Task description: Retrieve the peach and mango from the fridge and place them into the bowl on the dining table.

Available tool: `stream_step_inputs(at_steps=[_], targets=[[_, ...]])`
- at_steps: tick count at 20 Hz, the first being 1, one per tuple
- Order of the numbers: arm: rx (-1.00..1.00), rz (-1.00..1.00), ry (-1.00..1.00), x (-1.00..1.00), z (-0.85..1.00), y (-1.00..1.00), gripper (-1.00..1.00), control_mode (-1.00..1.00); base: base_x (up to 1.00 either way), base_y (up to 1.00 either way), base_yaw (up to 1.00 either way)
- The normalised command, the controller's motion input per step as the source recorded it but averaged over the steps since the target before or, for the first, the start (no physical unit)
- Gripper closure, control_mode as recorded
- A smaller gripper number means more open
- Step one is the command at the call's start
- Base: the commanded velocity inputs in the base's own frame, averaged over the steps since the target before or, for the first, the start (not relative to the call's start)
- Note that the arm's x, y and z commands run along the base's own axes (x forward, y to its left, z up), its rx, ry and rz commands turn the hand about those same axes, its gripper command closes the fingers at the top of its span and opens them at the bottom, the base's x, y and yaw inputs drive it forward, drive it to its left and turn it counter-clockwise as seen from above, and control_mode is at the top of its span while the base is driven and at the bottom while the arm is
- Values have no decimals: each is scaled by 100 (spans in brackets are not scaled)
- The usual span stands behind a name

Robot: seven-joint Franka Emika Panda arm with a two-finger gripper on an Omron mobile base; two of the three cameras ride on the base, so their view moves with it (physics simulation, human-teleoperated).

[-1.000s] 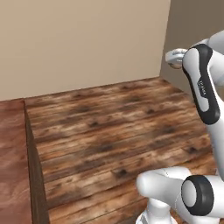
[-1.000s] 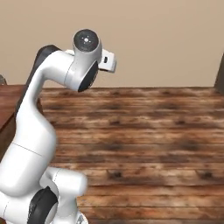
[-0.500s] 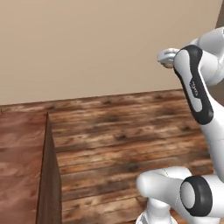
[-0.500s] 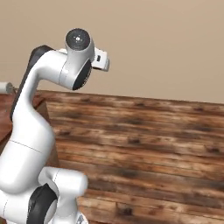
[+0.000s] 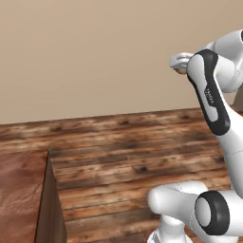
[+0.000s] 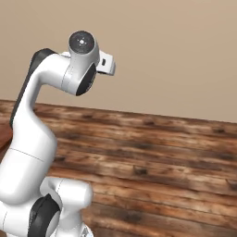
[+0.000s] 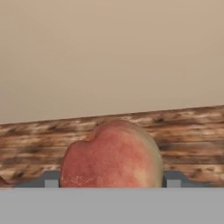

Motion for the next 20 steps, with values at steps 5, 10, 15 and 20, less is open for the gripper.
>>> stream_step_inputs(at_steps=[5,10,15,20], targets=[[0,0,0,0,0,0,100,100,100,-19,35],[0,0,0,0,0,0,100,100,100,-16,51],[0,0,0,0,0,0,100,100,100,-15,56],[0,0,0,0,0,0,100,100,100,-14,57]])
